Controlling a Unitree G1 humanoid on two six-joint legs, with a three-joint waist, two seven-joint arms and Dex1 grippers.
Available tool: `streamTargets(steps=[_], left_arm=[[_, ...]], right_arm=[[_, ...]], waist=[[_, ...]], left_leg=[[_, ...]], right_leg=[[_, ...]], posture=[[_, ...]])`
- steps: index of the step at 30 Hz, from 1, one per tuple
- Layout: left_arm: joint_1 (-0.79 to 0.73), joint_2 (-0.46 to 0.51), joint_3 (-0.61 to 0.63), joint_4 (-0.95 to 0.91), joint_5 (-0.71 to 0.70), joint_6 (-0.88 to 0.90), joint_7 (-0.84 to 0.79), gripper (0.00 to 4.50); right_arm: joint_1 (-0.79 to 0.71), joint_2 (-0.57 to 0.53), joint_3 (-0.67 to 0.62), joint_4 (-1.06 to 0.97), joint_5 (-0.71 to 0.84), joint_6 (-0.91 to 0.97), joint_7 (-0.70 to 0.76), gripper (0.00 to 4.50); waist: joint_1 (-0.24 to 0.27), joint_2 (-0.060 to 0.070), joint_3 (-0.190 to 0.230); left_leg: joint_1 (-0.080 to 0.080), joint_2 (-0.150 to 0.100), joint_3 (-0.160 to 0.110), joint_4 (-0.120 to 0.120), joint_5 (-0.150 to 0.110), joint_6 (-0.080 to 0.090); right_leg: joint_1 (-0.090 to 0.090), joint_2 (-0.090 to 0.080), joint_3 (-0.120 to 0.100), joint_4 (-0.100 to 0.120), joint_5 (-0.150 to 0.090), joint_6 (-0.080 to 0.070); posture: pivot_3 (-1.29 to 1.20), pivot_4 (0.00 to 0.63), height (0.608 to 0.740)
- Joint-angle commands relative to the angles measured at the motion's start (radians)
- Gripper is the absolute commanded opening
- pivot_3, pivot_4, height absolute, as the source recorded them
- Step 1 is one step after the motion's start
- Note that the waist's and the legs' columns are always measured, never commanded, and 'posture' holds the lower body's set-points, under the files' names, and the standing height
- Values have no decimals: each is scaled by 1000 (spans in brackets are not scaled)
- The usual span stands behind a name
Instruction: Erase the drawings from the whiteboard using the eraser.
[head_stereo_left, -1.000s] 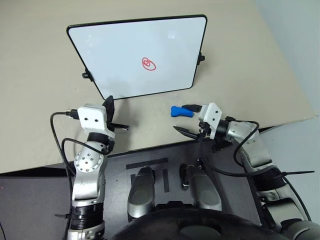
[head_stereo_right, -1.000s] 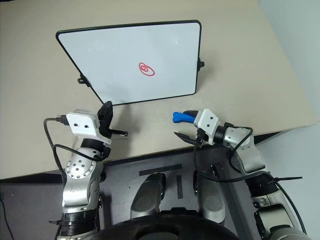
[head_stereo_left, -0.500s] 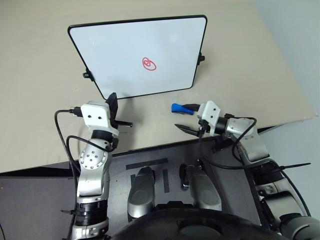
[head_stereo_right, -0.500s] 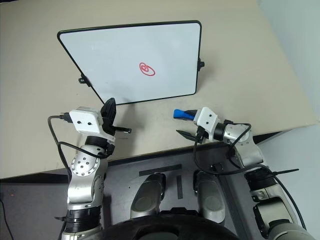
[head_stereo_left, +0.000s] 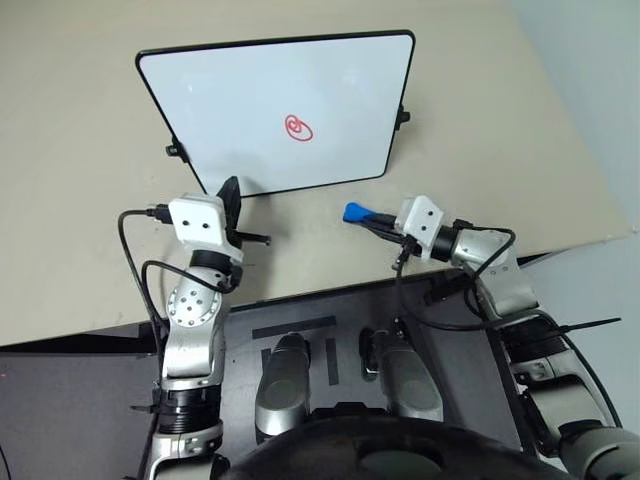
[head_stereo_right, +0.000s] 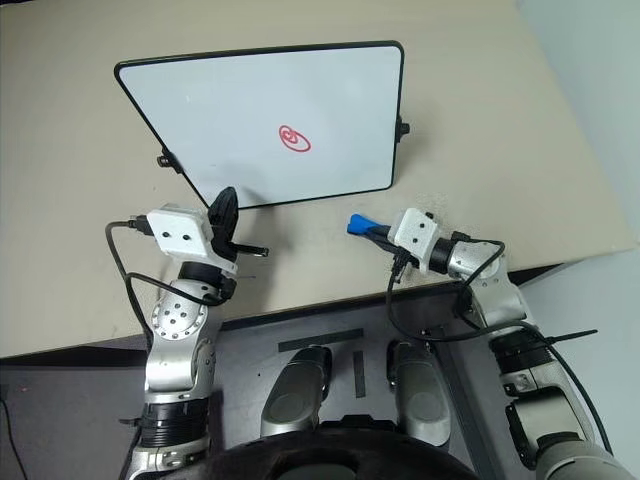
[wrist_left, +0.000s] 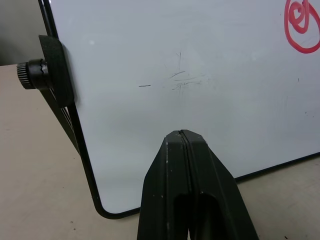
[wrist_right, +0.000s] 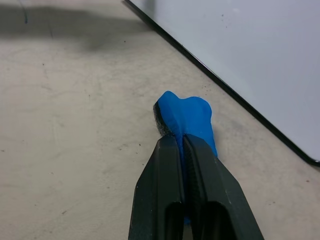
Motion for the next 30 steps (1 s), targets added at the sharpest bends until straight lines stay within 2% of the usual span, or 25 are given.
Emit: streamTargets(steps=[1, 3, 11, 17, 26, 30], left_arm=[[-18, -6, -10, -2, 14, -30, 6, 0], [-24, -9, -12, 3, 17, -32, 9, 0], [-27, -25, -9, 12, 26, -52, 23, 0], [-21, -32, -5, 8, 31, -61, 37, 0], [-18, -36, -5, 10, 32, -66, 44, 0], [-19, -36, -9, 13, 30, -67, 39, 0]], right_arm=[[-126, 27, 21, -55, -23, -96, 12, 66], [-184, 38, 41, -18, -59, -156, 8, 66], [-479, 92, 125, 424, -281, -567, -122, 66], [-624, 123, 158, 688, -428, -735, -288, 66], [-728, 112, 113, 767, -531, -861, -566, 66], [-748, 106, 105, 758, -544, -871, -633, 66]], waist=[[-3, 0, 0], [-9, 1, 0], [1, 1, 0], [1, 1, 0], [-1, 1, 1], [0, 1, 1]], left_leg=[[0, 0, 0, 0, 0, 0], [0, 0, 1, 0, 0, 0], [-3, 1, -1, -2, -1, 0], [-7, 2, 0, -2, -2, -1], [-7, 4, 0, -1, -2, -1], [-7, 5, 0, 0, -2, -1]], right_leg=[[0, 0, 0, 0, 0, 0], [-3, 0, 0, 0, 1, -1], [-7, -1, -1, 0, 2, -3], [-13, -2, -2, 1, 4, -4], [-16, -1, -3, 3, 11, -10], [-16, -1, -4, 3, 13, -11]], posture=[[0, 150, 740], [0, 150, 740], [0, 150, 740], [0, 150, 740], [0, 150, 740], [0, 150, 740]])
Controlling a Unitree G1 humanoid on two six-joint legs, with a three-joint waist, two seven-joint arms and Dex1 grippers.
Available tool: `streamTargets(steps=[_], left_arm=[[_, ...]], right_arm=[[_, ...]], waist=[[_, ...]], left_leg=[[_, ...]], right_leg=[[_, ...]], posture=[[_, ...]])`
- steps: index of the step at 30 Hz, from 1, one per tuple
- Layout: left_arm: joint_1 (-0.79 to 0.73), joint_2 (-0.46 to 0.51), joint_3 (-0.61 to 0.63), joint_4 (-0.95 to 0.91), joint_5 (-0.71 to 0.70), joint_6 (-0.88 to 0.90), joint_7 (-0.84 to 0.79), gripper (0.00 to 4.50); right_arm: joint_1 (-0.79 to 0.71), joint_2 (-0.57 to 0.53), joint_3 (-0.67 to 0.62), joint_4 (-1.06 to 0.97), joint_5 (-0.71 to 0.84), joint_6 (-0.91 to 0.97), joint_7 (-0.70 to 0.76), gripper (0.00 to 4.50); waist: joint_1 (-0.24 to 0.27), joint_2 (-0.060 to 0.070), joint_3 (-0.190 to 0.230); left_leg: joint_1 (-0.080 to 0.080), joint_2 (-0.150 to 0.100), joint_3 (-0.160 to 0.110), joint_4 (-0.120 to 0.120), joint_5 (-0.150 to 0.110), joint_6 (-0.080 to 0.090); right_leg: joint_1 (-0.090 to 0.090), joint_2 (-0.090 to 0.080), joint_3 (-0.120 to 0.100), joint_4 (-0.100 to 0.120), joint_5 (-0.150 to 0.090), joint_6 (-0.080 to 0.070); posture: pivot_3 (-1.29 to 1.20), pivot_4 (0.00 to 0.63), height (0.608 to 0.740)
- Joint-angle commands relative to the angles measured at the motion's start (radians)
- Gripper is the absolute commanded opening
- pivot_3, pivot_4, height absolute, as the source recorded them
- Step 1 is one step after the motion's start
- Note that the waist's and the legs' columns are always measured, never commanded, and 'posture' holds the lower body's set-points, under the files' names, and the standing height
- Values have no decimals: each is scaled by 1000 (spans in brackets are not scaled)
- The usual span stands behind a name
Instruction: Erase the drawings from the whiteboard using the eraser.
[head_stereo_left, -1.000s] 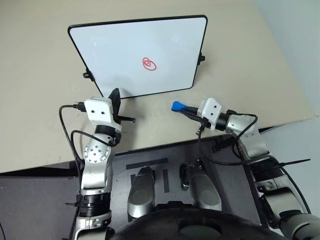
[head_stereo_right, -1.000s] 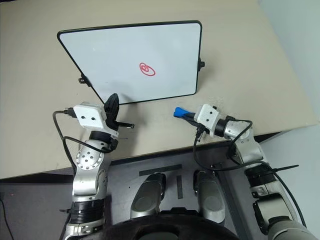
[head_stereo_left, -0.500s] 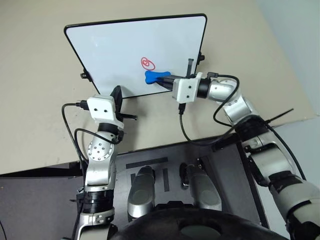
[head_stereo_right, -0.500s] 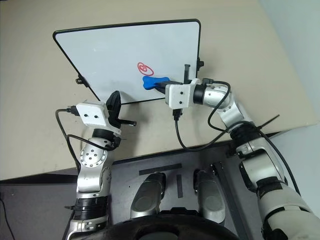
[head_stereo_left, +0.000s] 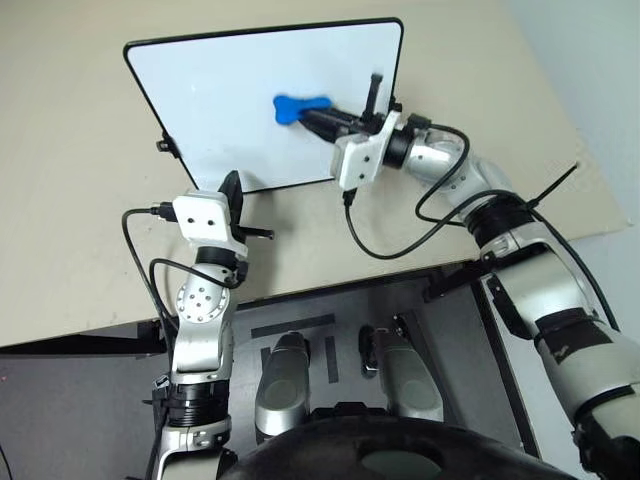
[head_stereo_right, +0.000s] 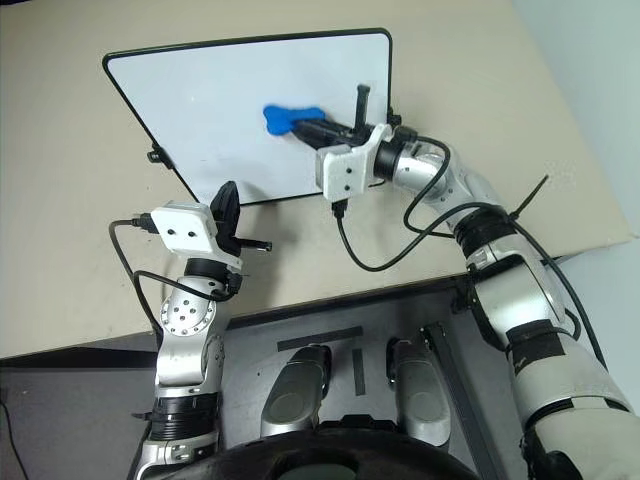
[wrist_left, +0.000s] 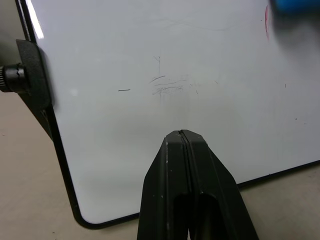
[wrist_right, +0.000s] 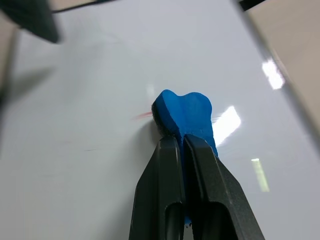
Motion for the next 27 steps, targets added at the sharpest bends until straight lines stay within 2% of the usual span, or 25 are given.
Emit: streamTargets(steps=[1, 10, 18, 21, 24, 27], left_arm=[[-1, -2, 1, -10, -4, -26, -3, 0], [-20, 1, -2, 9, -6, -26, -10, 0], [-32, 4, -1, 21, -4, -30, -11, 0], [-26, 4, 1, 14, -5, -32, -11, 0], [-17, 3, 1, 7, -4, -34, -10, 0], [-5, 5, 2, -4, -8, -33, -13, 0]], right_arm=[[-35, -7, -39, -26, 10, -11, -58, 66], [43, 58, 47, 34, 35, -3, 113, 66], [45, 91, 62, 96, 10, 30, 118, 66], [79, 69, 51, 47, 51, 11, 169, 66], [158, 24, 43, -61, 148, 18, 291, 66], [277, -40, 24, -252, 292, 140, 438, 66]], waist=[[0, 0, 0], [-2, 0, 0], [-2, 0, 0], [-1, 0, 0], [3, -1, 0], [3, -1, 0]], left_leg=[[0, 0, 0, 0, 0, 0], [0, 1, 0, -1, 0, 0], [-2, 1, 0, 0, -1, -1], [-2, 1, 0, 0, -1, -1], [-3, 1, 0, 0, -1, -1], [-4, 1, 1, 0, -1, -1]], right_leg=[[0, 0, 0, 0, 0, 0], [-1, 1, 0, -4, 0, 1], [-3, 1, 0, -3, 0, 0], [-3, 1, 0, -3, 1, 0], [-3, 1, -1, -4, 1, 0], [-3, 1, -1, -5, 0, 0]], posture=[[0, 150, 740], [0, 150, 740], [0, 150, 740], [0, 150, 740], [0, 150, 740], [0, 150, 740]])
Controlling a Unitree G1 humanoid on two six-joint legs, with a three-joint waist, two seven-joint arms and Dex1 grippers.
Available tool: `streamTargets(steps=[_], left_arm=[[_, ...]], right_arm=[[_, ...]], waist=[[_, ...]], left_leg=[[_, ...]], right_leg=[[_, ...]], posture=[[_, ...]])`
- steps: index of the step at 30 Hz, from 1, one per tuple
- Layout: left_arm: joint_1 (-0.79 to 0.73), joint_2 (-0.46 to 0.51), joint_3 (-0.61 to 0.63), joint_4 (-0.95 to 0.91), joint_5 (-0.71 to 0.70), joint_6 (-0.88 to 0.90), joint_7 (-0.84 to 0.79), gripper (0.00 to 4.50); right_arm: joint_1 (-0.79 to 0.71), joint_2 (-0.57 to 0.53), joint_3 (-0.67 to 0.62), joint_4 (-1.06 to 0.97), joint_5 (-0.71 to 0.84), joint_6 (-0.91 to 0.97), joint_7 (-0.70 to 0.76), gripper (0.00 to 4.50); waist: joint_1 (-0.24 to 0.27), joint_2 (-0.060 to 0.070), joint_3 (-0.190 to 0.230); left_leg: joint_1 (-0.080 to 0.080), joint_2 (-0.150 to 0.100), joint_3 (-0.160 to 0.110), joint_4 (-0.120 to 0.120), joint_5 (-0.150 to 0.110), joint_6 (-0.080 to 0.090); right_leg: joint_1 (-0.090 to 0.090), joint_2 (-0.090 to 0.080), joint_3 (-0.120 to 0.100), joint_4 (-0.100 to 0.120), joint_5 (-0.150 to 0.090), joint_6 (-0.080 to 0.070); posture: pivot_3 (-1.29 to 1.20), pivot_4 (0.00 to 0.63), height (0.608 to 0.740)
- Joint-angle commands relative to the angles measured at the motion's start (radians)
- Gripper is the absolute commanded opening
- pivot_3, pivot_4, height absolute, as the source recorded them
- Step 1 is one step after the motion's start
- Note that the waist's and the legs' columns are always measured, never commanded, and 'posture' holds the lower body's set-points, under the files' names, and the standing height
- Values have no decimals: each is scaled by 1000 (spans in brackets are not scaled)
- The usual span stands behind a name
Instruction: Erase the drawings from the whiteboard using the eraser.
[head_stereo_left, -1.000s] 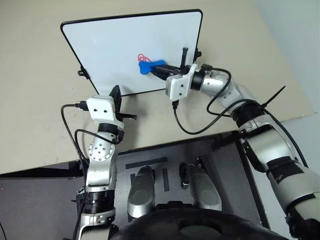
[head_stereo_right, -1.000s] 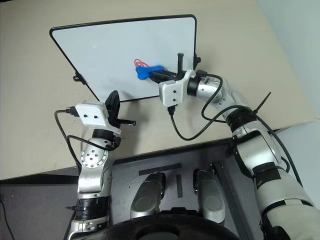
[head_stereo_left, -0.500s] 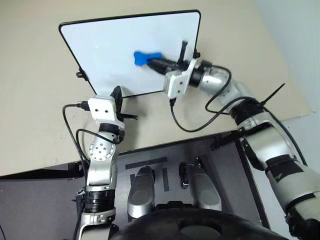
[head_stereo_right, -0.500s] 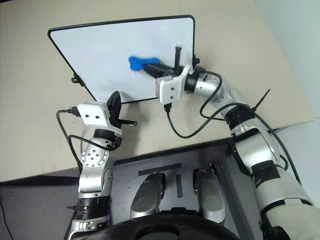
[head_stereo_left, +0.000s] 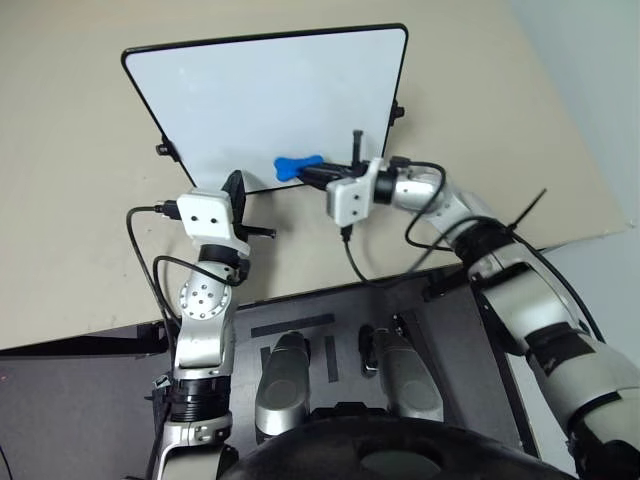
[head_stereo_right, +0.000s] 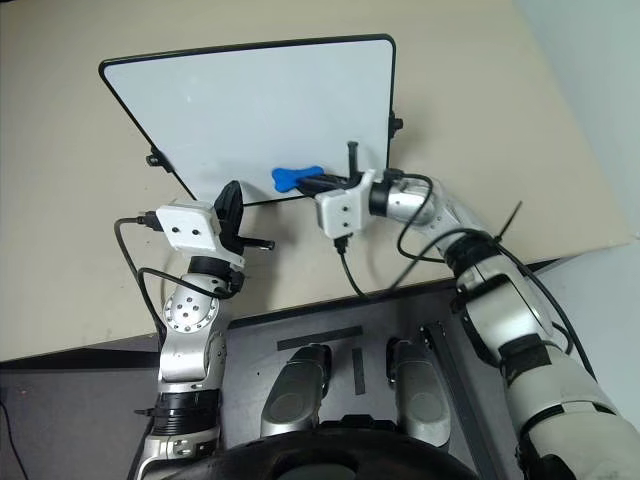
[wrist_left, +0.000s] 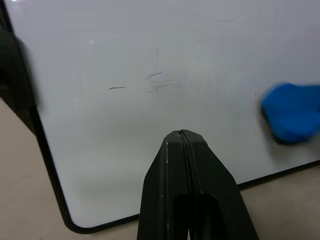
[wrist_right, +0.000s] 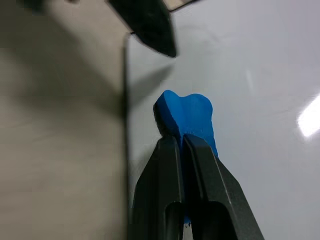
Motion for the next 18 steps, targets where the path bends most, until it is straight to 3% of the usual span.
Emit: streamTargets(steps=[1, 5, 6, 13, 17, 18], left_arm=[[11, 4, 5, -41, -9, -18, -9, 0], [17, 10, 5, -43, -15, -11, -19, 0], [14, 11, 2, -42, -15, -8, -25, 0], [-13, 26, 3, -27, -24, 6, -56, 0], [-35, 32, -1, -15, -25, 11, -64, 0], [-43, 34, -3, -15, -23, 11, -66, 0]], right_arm=[[109, -71, -40, -240, 179, 140, 165, 66], [264, -169, -74, -490, 293, 372, 274, 66], [296, -187, -85, -526, 303, 413, 278, 293], [372, -197, -119, -634, 295, 547, 253, 2533], [393, -188, -149, -687, 274, 554, 197, 3960], [397, -189, -158, -703, 278, 560, 193, 3960]], waist=[[-1, 0, 0], [0, 0, 0], [-1, 0, 0], [-10, -1, 0], [-10, -1, 0], [-9, -1, 0]], left_leg=[[0, 0, 0, 0, 0, 0], [-1, 0, 1, 1, -1, 0], [-1, 0, 1, 1, -1, 0], [10, 0, 1, 2, 1, 1], [13, 0, 1, 2, 2, 2], [13, 0, 1, 2, 2, 2]], right_leg=[[0, 0, 0, 0, 0, 0], [0, 0, 0, -1, -1, 1], [0, 0, 0, -1, -1, 1], [9, 1, 1, 1, -1, 2], [11, 2, 1, 1, -6, 11], [11, 2, 1, 1, -6, 10]], posture=[[0, 150, 740], [0, 150, 740], [0, 150, 740], [0, 150, 740], [0, 150, 740], [0, 150, 740]])
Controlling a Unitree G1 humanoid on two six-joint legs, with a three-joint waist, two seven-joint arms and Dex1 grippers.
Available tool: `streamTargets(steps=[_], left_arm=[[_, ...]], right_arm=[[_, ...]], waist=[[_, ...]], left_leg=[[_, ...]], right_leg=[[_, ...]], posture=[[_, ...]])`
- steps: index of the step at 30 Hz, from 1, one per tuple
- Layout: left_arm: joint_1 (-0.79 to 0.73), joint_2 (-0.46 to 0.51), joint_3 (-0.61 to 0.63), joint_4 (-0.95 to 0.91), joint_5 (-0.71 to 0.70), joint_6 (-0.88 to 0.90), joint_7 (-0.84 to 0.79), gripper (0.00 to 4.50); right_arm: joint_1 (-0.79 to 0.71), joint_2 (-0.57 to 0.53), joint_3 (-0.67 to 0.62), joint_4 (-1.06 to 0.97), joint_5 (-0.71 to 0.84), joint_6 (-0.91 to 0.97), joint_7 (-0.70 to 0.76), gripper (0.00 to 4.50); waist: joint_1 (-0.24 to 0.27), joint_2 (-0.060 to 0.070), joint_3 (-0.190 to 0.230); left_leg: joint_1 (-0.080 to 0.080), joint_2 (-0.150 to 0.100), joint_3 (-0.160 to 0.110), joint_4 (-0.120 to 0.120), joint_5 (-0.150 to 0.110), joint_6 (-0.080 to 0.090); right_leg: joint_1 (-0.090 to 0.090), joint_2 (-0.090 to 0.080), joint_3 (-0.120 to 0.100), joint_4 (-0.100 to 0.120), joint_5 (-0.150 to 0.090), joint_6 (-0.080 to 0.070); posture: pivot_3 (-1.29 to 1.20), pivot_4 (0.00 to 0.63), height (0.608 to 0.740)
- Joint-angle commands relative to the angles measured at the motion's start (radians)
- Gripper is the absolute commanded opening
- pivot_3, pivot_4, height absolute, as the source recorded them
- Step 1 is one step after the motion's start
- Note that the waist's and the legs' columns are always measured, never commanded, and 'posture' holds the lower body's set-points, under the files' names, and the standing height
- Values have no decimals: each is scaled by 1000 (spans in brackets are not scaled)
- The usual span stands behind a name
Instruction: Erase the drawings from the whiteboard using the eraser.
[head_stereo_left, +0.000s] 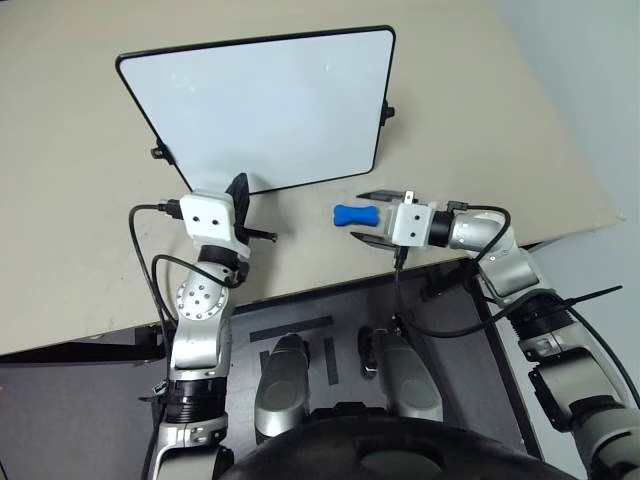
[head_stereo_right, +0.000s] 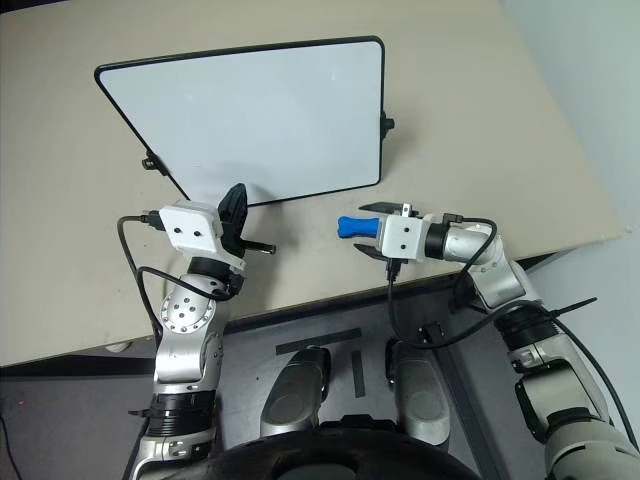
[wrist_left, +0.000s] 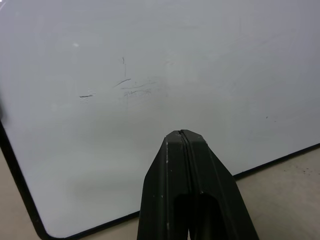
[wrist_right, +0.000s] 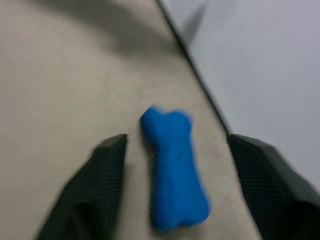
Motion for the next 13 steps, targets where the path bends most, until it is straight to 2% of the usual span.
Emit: streamTargets(steps=[1, 7, 13], left_arm=[[-30, 8, 0, -15, -5, -7, -7, 0], [-24, 8, -1, -11, -3, -7, -7, 0], [-40, 22, 12, -16, -14, 11, -15, 0]], right_arm=[[7, -1, -58, -78, 9, 14, -39, 3960], [19, 1, -111, -99, 39, 47, -56, 3960], [17, 29, -110, -98, 39, 55, -55, 3960]], waist=[[2, 0, 0], [3, 0, 0], [3, 0, 0]], left_leg=[[0, 0, 0, 0, 0, 0], [-1, -3, 0, 0, -2, 0], [-1, -2, 0, -1, -3, 1]], right_leg=[[0, 0, 0, 0, 2, -3], [0, -2, 1, -1, 1, -3], [-1, -2, 1, -1, 1, -2]], posture=[[0, 150, 740], [0, 150, 740], [0, 150, 740]])
